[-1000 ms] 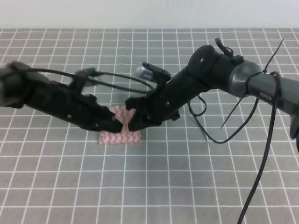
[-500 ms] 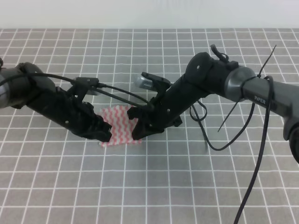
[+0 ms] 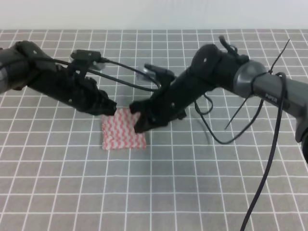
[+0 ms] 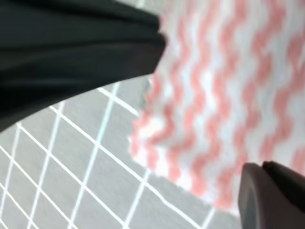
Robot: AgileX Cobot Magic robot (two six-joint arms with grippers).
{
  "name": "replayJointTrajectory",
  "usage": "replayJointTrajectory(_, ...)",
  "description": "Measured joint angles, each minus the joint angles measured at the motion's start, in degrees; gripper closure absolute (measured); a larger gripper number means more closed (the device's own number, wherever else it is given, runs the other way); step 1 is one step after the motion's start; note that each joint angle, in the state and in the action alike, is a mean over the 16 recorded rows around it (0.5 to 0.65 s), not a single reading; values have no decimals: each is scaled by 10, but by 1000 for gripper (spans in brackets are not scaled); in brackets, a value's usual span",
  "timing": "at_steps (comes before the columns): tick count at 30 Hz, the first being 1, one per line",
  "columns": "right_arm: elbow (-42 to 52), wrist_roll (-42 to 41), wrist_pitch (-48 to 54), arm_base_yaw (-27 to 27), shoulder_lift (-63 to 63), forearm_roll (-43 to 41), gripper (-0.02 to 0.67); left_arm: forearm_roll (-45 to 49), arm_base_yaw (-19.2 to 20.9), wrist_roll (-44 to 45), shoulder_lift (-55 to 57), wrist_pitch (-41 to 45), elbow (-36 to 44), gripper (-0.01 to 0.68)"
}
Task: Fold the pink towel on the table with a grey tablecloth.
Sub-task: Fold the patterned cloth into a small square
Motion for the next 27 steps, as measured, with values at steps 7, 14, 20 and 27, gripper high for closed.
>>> replayJointTrajectory(7, -24, 5, -39, 0, 3, -3, 664, 1, 6, -13, 0, -43, -11, 675)
replayJointTrajectory(14, -31, 8, -83, 0, 18, -3, 664, 2, 13, -29, -1, -63, -11, 674)
replayJointTrajectory(20, -31, 13, -100, 0, 30, -13, 664, 4, 16, -32, 0, -62, -11, 675)
replayJointTrajectory(27, -31, 27, -105, 0, 35, -35, 664, 5, 16, -33, 0, -57, -11, 675)
